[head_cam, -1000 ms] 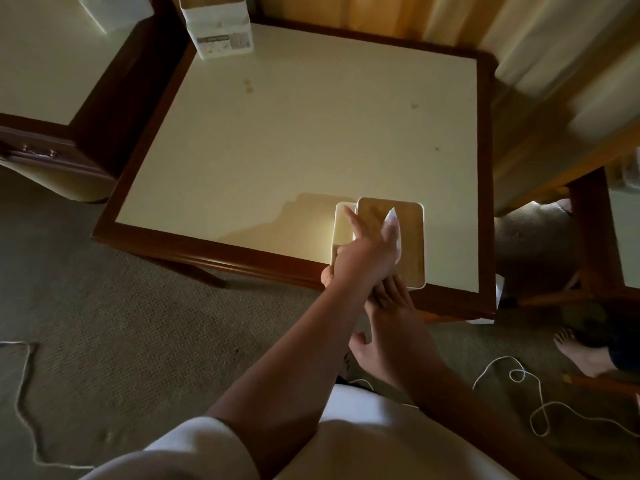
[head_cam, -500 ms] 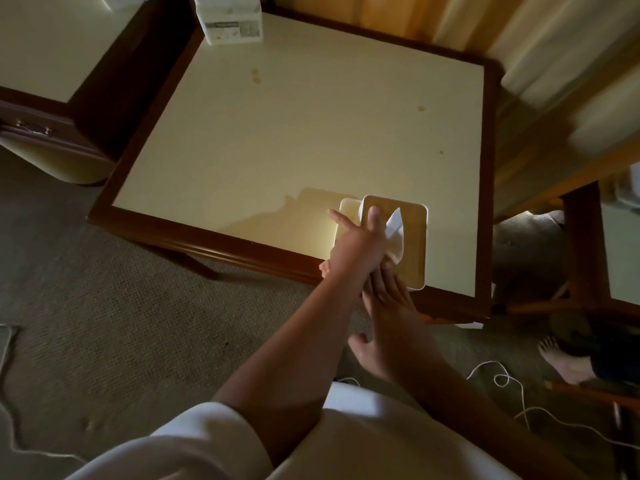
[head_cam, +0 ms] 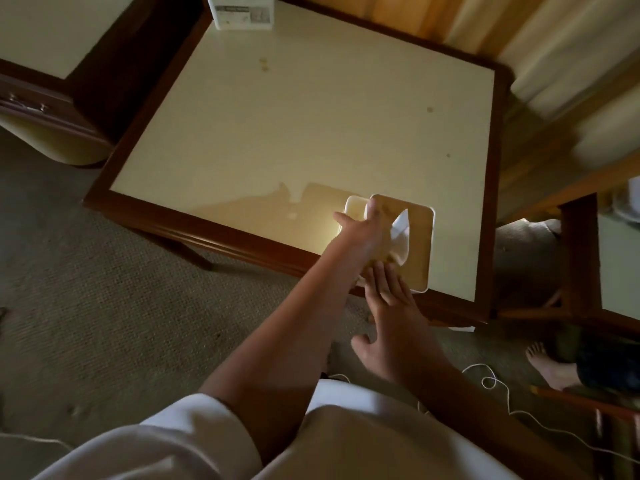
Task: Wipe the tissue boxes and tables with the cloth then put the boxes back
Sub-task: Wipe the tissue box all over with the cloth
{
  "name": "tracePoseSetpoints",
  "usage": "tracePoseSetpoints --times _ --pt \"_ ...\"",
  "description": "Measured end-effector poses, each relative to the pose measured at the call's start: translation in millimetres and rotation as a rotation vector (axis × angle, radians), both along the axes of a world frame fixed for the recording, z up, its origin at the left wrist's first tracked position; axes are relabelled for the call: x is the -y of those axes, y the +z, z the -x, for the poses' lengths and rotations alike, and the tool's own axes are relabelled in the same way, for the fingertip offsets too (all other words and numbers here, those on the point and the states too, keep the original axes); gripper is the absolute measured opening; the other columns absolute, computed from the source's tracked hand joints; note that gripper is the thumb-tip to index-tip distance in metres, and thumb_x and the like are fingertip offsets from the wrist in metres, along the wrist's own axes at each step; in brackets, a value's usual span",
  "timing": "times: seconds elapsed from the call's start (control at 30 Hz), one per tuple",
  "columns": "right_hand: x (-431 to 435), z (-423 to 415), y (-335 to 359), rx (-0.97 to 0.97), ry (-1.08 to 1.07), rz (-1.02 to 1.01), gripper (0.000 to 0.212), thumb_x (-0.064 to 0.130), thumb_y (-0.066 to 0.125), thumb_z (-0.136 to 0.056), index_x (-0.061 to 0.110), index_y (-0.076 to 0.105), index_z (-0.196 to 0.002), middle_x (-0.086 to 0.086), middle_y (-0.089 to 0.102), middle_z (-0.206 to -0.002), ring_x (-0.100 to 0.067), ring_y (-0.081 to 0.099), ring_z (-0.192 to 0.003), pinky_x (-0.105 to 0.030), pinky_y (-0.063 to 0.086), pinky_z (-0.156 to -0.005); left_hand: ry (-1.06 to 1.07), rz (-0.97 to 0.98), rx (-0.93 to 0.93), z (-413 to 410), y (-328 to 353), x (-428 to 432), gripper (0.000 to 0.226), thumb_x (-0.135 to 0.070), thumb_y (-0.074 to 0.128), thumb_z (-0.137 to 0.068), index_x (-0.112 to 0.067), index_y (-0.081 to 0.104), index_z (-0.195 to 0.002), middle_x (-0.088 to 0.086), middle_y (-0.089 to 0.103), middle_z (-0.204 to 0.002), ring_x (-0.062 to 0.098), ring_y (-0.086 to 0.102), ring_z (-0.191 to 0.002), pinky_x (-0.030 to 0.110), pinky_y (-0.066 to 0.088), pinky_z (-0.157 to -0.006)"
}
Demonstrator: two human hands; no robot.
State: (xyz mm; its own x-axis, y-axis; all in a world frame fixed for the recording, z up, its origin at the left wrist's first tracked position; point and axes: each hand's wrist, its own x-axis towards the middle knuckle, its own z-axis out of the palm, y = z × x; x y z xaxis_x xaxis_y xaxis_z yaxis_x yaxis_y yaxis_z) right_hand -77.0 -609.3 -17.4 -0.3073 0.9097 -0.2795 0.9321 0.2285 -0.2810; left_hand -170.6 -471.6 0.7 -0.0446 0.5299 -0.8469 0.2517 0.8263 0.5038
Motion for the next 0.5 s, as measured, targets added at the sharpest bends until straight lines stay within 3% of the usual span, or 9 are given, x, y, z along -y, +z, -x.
tracePoseSetpoints --times 0.17,0.27,0.37,0.5 --pt "1 -1 0 -0.006 -0.017 -0.009 0.105 0.043 0.067 -0.080 0.002 0.015 -0.163 -0.012 0.005 -0.169 -0.025 -0.004 -0.158 -0.044 0.008 -0.129 -0.165 -0.031 0.004 -6 14 7 0.094 -0.078 0.026 -0.100 -0.032 -0.031 -0.160 0.031 0.035 -0.163 0.047 0.036 -0.150 0.058 0.024 -0.124" --pt "0 0 1 0.012 0.011 0.029 0.111 0.044 0.074 -0.084 0.006 0.007 -0.164 -0.007 -0.005 -0.169 -0.021 -0.013 -0.157 -0.038 -0.001 -0.128 -0.099 -0.008 -0.011 -1 2 7 0.088 -0.074 0.023 -0.103 -0.033 -0.027 -0.162 0.029 0.026 -0.167 0.049 0.032 -0.152 0.061 0.026 -0.123" --pt "1 1 1 0.016 -0.009 -0.004 0.108 0.044 0.072 -0.084 0.005 0.010 -0.164 -0.009 -0.001 -0.170 -0.022 -0.010 -0.158 -0.037 -0.003 -0.127 -0.051 0.035 0.002 4 9 -2 0.087 -0.075 0.021 -0.103 -0.030 -0.020 -0.165 0.026 0.014 -0.172 0.049 0.020 -0.156 0.062 0.020 -0.125" --pt "3 1 -1 0.042 -0.030 -0.030 0.105 0.042 0.068 -0.078 0.000 0.021 -0.162 -0.015 0.011 -0.169 -0.029 0.004 -0.158 -0.043 0.009 -0.128 -0.086 -0.018 0.066 9 19 -1 0.083 -0.070 0.021 -0.106 -0.025 -0.013 -0.167 0.021 0.005 -0.175 0.046 0.014 -0.159 0.062 0.016 -0.126"
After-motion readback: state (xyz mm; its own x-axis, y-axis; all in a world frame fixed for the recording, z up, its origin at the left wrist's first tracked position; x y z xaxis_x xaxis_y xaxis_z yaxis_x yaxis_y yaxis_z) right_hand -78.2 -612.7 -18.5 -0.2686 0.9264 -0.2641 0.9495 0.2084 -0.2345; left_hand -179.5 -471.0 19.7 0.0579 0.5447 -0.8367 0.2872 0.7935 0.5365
